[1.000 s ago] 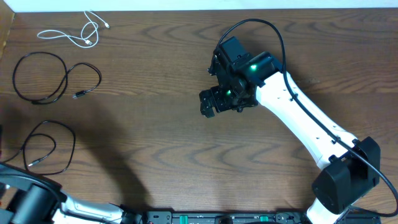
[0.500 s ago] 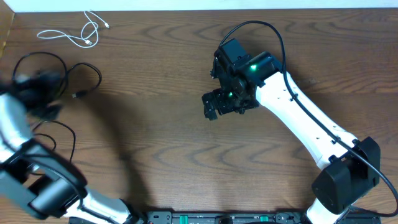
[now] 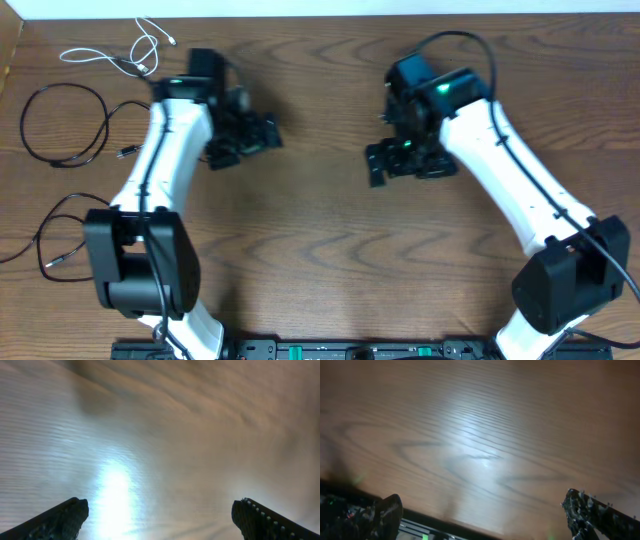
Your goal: Untangle cables
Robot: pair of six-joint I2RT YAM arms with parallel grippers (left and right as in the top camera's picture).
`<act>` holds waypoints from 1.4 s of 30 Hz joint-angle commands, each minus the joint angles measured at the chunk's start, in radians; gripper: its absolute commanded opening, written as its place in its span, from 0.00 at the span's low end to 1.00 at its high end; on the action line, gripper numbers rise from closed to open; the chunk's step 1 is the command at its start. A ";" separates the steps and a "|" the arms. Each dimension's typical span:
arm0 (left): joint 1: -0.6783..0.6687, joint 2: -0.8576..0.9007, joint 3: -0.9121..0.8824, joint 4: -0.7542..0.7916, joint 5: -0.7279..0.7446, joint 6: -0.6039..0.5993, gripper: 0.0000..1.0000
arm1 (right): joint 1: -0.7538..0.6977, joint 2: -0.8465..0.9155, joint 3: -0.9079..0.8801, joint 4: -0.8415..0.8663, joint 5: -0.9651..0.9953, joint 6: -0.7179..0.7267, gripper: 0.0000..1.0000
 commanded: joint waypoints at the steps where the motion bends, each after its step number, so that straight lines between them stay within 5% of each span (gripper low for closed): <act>1: -0.070 -0.026 -0.003 -0.028 -0.037 0.054 0.98 | -0.062 -0.009 0.000 -0.052 0.014 -0.014 0.99; 13: -0.228 -0.468 -0.004 -0.187 -0.092 0.057 0.98 | -0.132 -0.095 0.000 -0.203 0.014 -0.014 0.99; 23: -0.267 -0.802 -0.004 -0.325 -0.163 0.057 0.98 | -0.092 -0.439 -0.001 -0.250 0.087 -0.019 0.99; 42: -0.267 -0.967 -0.137 -0.384 -0.163 0.057 0.98 | -0.011 -1.155 -0.312 -0.164 0.114 0.036 0.99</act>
